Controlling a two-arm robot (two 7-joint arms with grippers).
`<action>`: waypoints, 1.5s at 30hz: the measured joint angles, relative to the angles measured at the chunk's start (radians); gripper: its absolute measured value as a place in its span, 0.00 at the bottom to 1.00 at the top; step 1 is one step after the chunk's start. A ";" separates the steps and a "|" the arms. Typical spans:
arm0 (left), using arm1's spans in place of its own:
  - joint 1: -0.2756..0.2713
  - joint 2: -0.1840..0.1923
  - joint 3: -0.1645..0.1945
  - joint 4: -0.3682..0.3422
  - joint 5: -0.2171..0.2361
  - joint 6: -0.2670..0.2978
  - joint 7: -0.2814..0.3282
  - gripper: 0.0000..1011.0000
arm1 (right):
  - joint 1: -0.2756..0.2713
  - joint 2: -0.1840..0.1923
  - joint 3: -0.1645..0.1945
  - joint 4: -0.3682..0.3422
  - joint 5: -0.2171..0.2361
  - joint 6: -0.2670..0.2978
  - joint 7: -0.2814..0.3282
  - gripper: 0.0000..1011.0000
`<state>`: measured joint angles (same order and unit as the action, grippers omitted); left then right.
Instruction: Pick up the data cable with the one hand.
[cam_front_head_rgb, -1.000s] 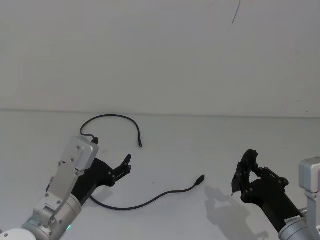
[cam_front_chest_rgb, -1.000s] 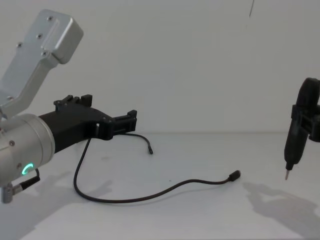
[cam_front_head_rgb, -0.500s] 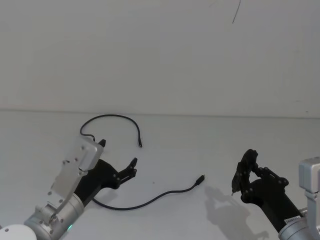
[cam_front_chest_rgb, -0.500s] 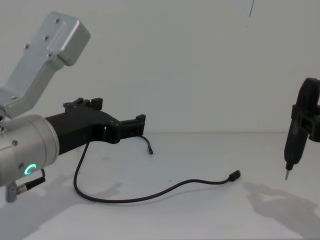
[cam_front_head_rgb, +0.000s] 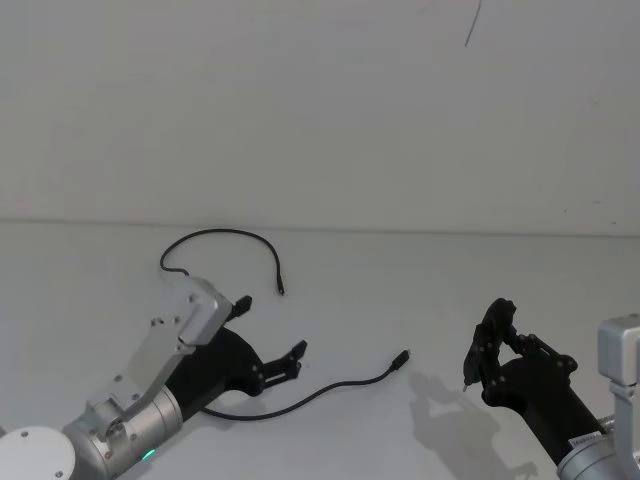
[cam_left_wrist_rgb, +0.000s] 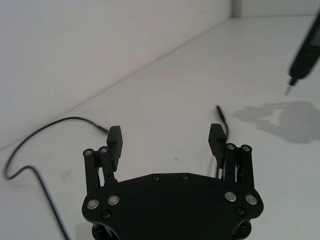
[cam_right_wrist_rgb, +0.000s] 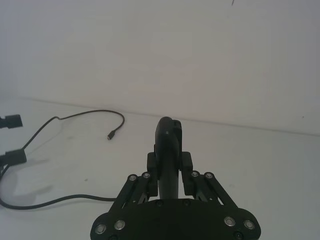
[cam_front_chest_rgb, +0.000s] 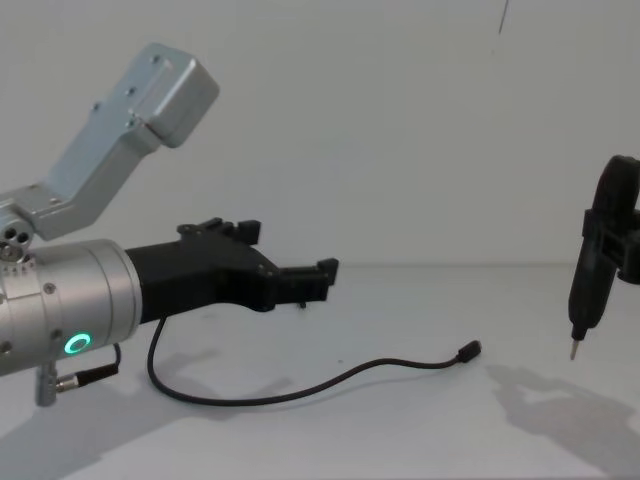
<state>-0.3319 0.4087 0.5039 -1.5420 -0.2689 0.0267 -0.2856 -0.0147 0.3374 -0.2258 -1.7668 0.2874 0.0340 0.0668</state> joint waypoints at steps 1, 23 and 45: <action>-0.003 0.000 0.002 0.003 -0.002 0.001 -0.011 0.99 | 0.000 0.000 0.000 0.000 0.000 0.000 0.000 0.27; -0.187 -0.025 0.113 0.217 -0.071 0.026 -0.383 0.99 | 0.000 0.000 0.000 0.000 0.000 0.000 0.000 0.27; -0.341 -0.094 0.200 0.468 -0.094 0.015 -0.577 0.99 | 0.000 0.000 0.000 0.000 0.000 0.000 0.000 0.27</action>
<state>-0.6728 0.3148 0.7040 -1.0738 -0.3628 0.0420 -0.8625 -0.0147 0.3374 -0.2258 -1.7668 0.2874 0.0341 0.0668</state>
